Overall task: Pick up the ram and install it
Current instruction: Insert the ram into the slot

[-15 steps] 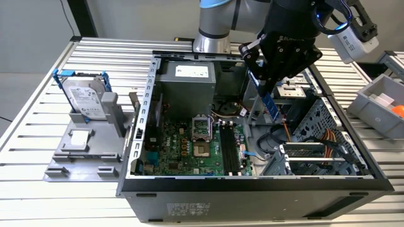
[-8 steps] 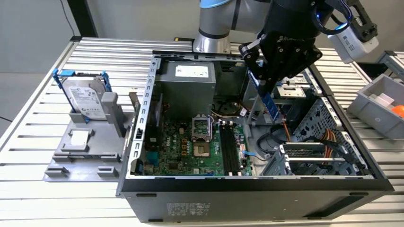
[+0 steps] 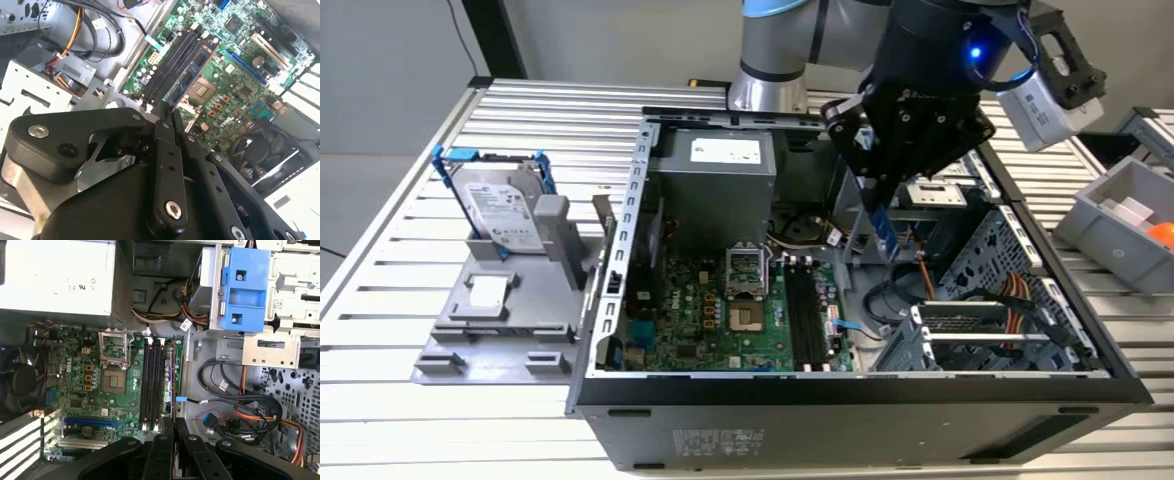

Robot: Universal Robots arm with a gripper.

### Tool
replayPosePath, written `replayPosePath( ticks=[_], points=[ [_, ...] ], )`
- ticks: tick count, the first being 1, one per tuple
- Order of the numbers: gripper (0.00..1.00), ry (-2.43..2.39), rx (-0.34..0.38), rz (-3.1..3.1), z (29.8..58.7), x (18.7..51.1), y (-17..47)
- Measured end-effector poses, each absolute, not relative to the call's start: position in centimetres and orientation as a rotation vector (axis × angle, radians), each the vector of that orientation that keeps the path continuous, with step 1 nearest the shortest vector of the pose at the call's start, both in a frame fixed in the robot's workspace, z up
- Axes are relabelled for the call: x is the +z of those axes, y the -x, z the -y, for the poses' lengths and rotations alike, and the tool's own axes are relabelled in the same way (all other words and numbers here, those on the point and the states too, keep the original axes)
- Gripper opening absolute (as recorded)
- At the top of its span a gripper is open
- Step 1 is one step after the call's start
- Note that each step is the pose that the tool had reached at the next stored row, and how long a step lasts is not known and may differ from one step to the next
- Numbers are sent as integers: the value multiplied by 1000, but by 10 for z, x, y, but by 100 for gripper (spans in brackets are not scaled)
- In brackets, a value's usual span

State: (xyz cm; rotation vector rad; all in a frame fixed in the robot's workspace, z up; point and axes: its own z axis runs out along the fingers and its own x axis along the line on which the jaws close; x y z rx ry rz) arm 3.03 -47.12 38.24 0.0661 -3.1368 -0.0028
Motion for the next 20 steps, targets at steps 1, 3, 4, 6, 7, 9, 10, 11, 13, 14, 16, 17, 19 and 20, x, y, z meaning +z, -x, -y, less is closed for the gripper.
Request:
replayPosePath(
  ticks=[1,3,4,6,7,9,10,11,13,14,16,17,19,20],
  points=[
    [0,-66,-3,3137,471,381,-30],
    [0,-66,-3,3137,471,377,-30],
    [0,-65,-3,3137,471,375,-30],
    [0,-60,-3,3137,472,372,-30],
    [0,-59,-3,3136,472,370,-30],
    [0,-59,-3,3136,472,366,-30],
    [0,-59,-3,3136,472,365,-30],
    [0,-59,-3,3136,472,363,-30],
    [0,-59,-3,3136,472,359,-30],
    [0,-59,-3,3136,472,358,-30],
    [0,-59,-3,3136,472,355,-30],
    [0,-58,-3,3135,472,354,-30],
    [0,-51,-3,3136,472,350,-30],
    [0,-42,-3,3136,472,348,-30]
  ],
)
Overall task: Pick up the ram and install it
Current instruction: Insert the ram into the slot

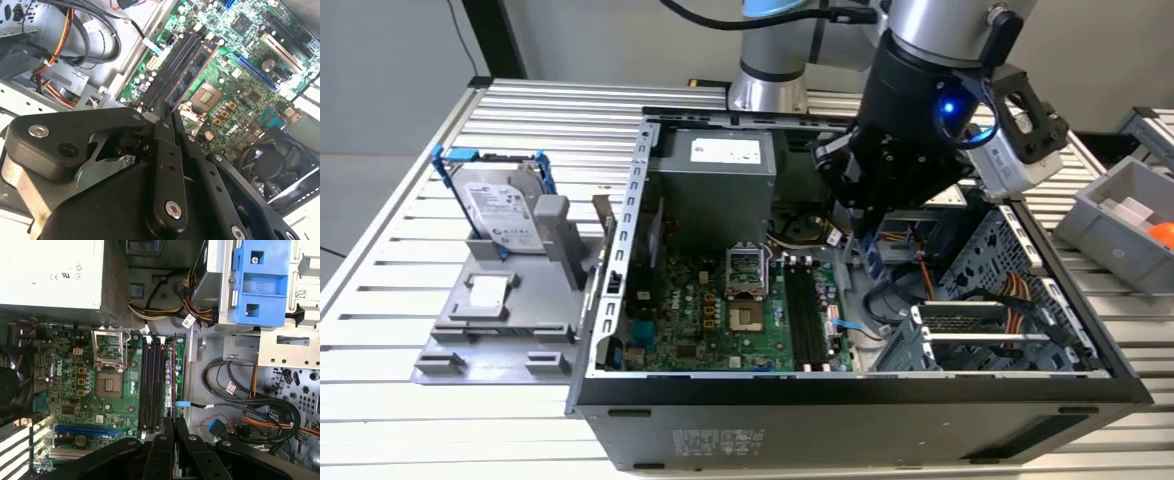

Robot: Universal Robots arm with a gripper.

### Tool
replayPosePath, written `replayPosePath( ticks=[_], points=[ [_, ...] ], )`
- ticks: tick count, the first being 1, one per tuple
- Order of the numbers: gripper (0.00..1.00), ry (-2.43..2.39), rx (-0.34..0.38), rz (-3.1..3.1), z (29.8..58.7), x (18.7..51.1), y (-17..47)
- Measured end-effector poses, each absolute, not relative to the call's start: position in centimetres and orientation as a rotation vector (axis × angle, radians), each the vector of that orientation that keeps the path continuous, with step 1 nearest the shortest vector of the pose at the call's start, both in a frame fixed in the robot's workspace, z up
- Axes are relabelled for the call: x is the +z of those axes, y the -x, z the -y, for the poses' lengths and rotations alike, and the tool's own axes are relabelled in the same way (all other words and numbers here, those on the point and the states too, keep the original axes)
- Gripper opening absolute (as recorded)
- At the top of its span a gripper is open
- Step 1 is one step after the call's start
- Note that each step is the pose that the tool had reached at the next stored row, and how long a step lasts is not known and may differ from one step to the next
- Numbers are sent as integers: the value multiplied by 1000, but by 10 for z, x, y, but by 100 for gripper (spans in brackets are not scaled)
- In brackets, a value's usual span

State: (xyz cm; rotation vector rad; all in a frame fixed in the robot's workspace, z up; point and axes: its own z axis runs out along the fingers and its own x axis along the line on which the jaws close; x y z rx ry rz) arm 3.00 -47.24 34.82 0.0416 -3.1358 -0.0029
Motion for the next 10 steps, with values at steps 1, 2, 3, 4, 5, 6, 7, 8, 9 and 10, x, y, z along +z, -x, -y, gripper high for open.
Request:
replayPosePath(
  ticks=[1,2,3,4,5,6,7,8,9,10],
  points=[
    [0,-30,-3,3136,473,347,-30],
    [0,-16,-3,3135,474,346,-30],
    [0,1,-3,3135,474,345,-30],
    [0,21,-3,3135,474,343,-30],
    [0,39,-3,3135,474,341,-30],
    [0,49,-3,3134,474,340,-30],
    [0,53,-3,3134,474,338,-30],
    [0,56,-3,3134,474,336,-30],
    [0,59,-3,3134,474,334,-30],
    [0,62,-3,3134,474,332,-30]
  ],
)
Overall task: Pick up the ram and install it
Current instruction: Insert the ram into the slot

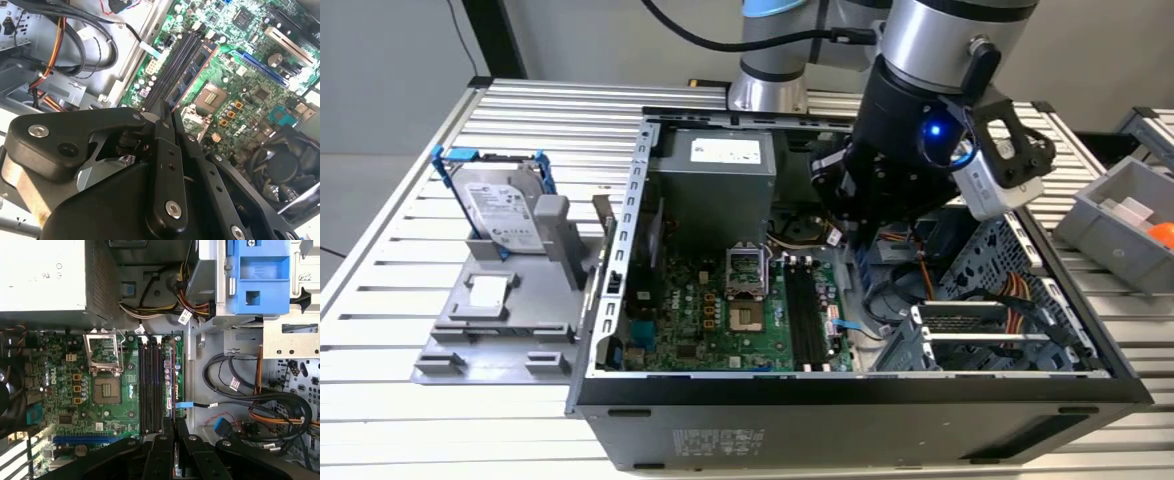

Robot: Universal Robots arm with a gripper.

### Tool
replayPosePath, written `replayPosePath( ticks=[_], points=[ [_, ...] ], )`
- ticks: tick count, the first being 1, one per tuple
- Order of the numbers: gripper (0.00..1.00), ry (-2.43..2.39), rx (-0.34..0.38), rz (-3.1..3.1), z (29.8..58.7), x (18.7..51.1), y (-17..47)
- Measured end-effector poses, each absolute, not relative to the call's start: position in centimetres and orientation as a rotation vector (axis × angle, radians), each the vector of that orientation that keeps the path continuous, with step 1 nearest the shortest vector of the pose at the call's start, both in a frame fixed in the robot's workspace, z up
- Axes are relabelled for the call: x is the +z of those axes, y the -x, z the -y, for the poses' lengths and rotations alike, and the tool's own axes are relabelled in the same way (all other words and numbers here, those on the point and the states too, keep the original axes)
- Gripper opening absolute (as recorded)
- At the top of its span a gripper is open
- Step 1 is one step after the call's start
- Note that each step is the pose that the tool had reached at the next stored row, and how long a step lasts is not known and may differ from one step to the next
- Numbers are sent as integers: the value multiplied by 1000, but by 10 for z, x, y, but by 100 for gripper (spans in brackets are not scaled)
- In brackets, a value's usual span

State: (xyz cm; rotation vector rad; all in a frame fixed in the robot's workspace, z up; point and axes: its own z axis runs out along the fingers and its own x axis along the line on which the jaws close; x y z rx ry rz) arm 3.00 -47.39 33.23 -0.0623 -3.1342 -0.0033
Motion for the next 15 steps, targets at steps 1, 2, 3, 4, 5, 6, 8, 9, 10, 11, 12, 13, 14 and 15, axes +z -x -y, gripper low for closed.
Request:
replayPosePath(
  ticks=[1,2,3,4,5,6,8,9,10,11,12,13,14,15],
  points=[
    [0,65,-3,3134,474,331,-30],
    [0,66,-3,3134,474,330,-30],
    [0,66,-3,3132,474,330,-30],
    [0,66,-3,3132,474,330,-30],
    [0,67,-3,3132,474,330,-30],
    [0,67,-3,3132,474,329,-30],
    [0,66,-3,3132,475,328,-30],
    [0,67,-3,3132,476,327,-30],
    [0,67,-3,3132,476,325,-30],
    [0,66,-3,3132,476,324,-29],
    [0,66,-3,3132,476,322,-29],
    [0,66,-3,3131,476,320,-28],
    [0,66,-3,3132,476,318,-28],
    [0,66,-3,3132,476,316,-27]
  ],
)
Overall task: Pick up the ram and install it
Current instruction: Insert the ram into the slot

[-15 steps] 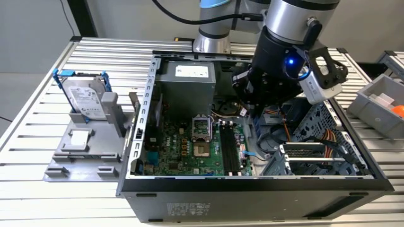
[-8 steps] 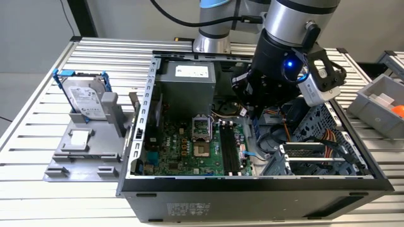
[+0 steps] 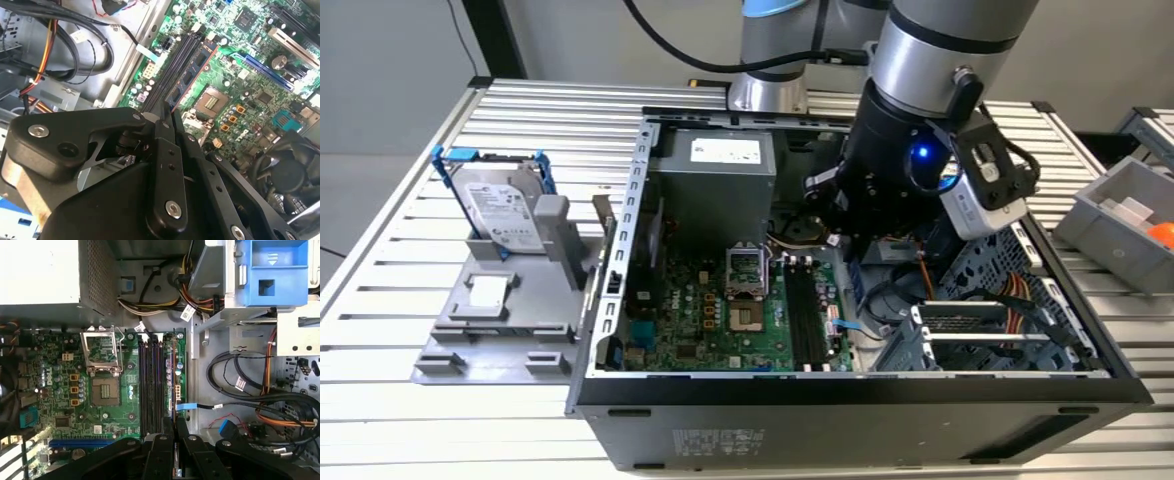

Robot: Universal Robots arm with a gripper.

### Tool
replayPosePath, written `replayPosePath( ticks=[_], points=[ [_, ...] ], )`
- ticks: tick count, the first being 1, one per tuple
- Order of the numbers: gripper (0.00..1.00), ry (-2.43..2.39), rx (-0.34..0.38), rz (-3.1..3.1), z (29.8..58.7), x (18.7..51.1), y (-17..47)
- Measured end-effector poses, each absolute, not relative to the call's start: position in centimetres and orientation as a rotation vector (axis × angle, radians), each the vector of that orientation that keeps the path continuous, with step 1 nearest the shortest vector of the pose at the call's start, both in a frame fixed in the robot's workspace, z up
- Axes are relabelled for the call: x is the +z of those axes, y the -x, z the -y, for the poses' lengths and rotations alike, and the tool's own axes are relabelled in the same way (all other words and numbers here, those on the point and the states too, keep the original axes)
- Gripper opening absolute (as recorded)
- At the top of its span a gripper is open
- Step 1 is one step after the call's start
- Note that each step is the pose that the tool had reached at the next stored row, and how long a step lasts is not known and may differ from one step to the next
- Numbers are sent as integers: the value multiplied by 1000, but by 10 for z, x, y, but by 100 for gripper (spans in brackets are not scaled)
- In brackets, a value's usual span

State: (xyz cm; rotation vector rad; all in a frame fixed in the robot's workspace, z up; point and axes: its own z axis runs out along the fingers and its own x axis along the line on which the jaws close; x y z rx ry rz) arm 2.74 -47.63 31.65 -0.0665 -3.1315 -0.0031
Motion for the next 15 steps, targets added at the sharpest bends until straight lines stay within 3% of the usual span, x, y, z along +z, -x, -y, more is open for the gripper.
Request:
replayPosePath(
  ticks=[15],
  points=[
    [0,67,-3,3132,477,289,-24]
  ],
)
